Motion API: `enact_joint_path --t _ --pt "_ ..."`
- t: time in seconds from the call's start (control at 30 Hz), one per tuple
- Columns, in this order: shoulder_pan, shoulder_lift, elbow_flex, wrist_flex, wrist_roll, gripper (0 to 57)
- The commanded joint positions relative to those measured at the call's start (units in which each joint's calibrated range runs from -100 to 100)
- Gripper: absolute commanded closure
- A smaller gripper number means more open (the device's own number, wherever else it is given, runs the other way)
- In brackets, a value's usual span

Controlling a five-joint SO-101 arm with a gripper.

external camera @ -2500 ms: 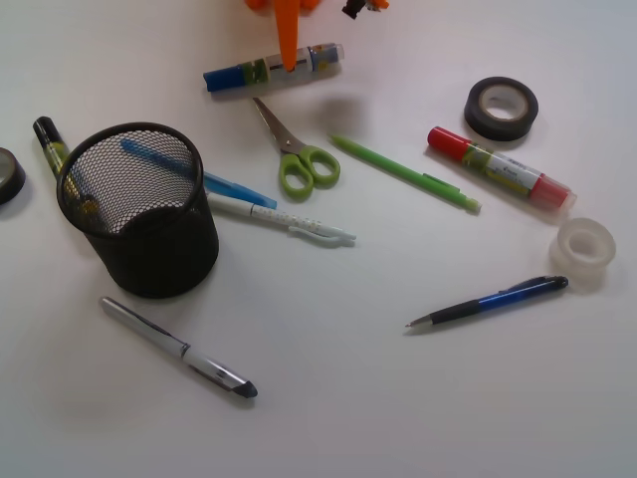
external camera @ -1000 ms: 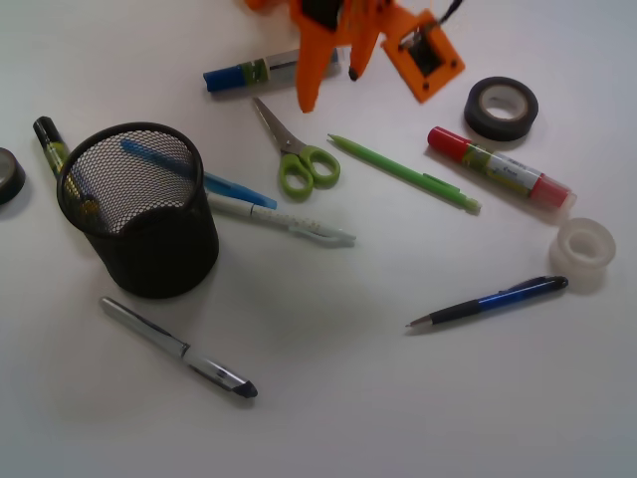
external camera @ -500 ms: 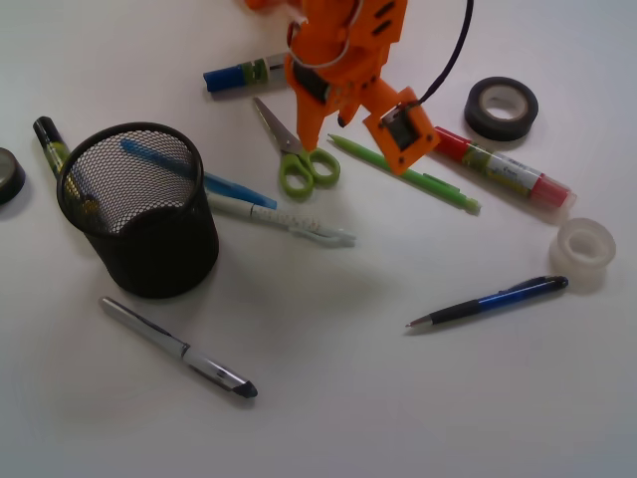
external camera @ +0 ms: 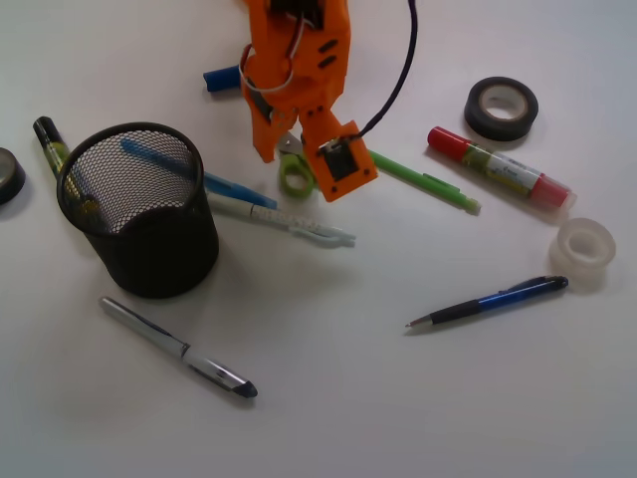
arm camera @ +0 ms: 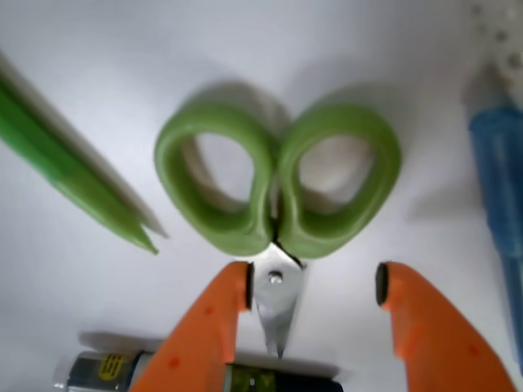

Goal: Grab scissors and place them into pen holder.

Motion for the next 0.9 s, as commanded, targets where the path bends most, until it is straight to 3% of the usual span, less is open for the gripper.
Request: enact_joint_path --t 0.0,0.87 --pt "-1.42 -1.42 0.2 -2.95 -0.29 40.1" --pt "-2.99 -0.49 6.27 -12.83 -0.59 40.1"
